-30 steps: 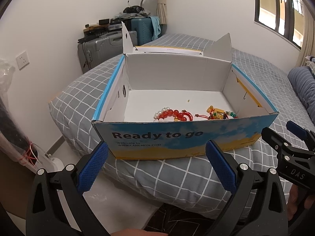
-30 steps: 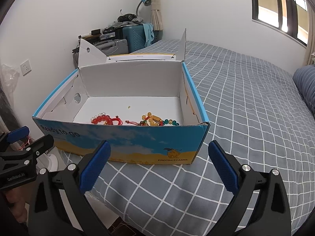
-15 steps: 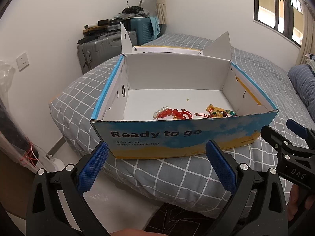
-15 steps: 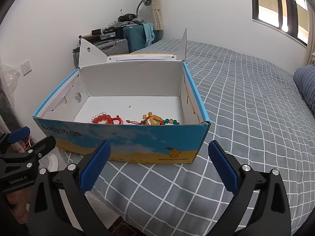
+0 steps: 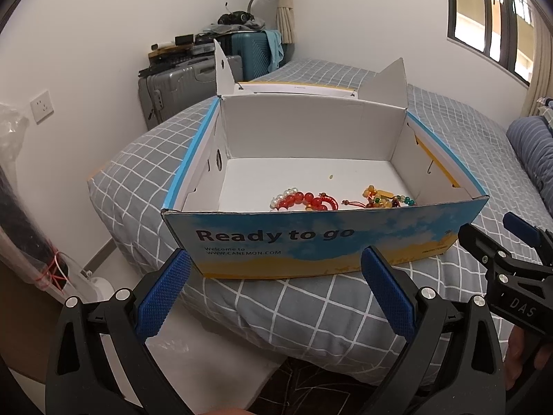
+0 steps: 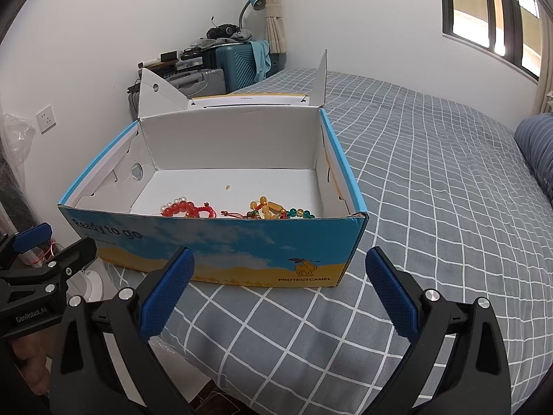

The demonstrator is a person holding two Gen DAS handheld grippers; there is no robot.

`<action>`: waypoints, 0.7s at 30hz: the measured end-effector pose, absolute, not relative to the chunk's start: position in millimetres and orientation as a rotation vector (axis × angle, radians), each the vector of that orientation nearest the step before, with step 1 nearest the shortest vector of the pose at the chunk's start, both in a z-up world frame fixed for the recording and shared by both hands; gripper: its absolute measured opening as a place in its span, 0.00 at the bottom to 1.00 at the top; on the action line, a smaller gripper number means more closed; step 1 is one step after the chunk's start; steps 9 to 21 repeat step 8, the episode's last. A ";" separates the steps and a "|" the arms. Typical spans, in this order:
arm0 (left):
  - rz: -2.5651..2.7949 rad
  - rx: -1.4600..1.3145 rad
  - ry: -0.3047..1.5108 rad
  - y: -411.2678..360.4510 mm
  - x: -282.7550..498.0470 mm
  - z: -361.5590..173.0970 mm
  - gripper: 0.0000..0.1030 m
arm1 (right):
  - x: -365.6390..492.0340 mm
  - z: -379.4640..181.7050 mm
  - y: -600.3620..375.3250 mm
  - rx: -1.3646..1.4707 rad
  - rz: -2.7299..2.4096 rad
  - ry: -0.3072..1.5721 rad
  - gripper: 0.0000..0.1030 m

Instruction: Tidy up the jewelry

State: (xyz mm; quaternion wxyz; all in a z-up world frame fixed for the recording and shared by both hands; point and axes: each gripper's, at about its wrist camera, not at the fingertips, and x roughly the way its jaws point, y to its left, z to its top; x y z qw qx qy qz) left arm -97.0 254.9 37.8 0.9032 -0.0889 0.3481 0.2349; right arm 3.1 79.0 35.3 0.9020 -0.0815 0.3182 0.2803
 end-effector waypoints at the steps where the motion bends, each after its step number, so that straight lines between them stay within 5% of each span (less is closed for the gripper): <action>1: 0.482 -0.185 0.721 255.2 -96.9 38.0 0.94 | 3.1 35.3 78.9 -0.169 0.580 0.658 0.92; 21: 0.484 -0.193 0.718 254.9 -97.1 38.0 0.94 | 3.2 35.0 78.7 -0.168 0.581 0.660 0.92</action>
